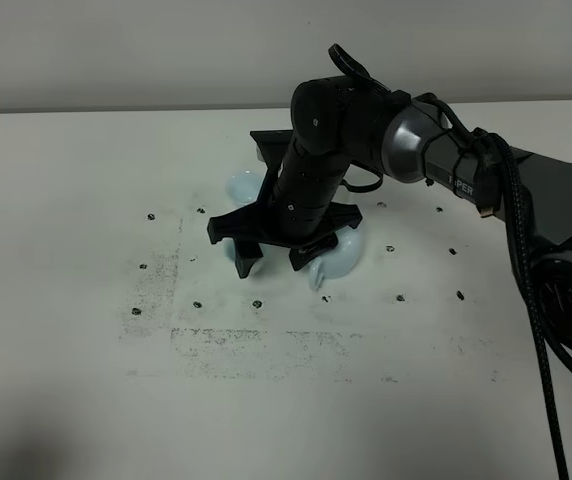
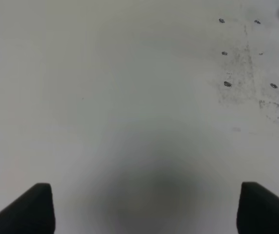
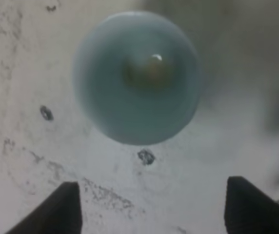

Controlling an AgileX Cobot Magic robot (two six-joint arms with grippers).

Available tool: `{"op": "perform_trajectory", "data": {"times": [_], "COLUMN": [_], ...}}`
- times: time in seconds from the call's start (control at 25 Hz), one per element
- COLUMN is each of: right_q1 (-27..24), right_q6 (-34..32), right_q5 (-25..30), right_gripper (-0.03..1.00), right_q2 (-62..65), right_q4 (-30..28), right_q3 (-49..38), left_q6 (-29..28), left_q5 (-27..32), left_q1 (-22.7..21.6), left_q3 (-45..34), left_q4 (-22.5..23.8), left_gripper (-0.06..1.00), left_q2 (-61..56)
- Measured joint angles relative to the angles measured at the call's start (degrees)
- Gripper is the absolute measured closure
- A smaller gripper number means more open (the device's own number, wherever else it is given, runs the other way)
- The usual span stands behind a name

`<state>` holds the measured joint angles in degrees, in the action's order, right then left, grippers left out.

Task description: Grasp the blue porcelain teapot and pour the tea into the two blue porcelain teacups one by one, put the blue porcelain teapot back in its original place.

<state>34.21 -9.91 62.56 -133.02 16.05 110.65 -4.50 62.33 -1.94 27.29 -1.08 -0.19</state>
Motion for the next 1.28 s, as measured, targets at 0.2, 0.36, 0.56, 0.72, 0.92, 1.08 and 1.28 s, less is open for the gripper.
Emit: {"op": "perform_trajectory", "data": {"times": [0.2, 0.36, 0.56, 0.72, 0.92, 1.08, 1.28], "right_q1": [0.0, 0.0, 0.0, 0.0, 0.0, 0.0, 0.4], "right_q6": [0.6, 1.4, 2.2, 2.2, 2.3, 2.4, 3.4], "right_q5": [2.7, 3.9, 5.8, 6.6, 7.0, 7.1, 7.3], "right_gripper": [0.38, 0.38, 0.38, 0.38, 0.38, 0.38, 0.38], "right_q2": [0.0, 0.0, 0.0, 0.0, 0.0, 0.0, 0.9], "right_q4": [-0.1, -0.2, -0.3, -1.3, -1.7, -1.7, -0.8], "right_q3": [0.0, 0.0, 0.0, 0.0, 0.0, 0.0, 2.3], "left_q6": [0.0, 0.0, 0.0, 0.0, 0.0, 0.0, 0.0], "left_q5": [0.0, 0.0, 0.0, 0.0, 0.0, 0.0, 0.0], "left_q1": [0.0, 0.0, 0.0, 0.0, 0.0, 0.0, 0.0], "left_q3": [0.0, 0.0, 0.0, 0.0, 0.0, 0.0, 0.0], "left_q4": [0.0, 0.0, 0.0, 0.0, 0.0, 0.0, 0.0], "left_gripper": [0.22, 0.22, 0.22, 0.22, 0.22, 0.22, 0.22], "left_q2": [0.0, 0.0, 0.0, 0.0, 0.0, 0.0, 0.0]}}
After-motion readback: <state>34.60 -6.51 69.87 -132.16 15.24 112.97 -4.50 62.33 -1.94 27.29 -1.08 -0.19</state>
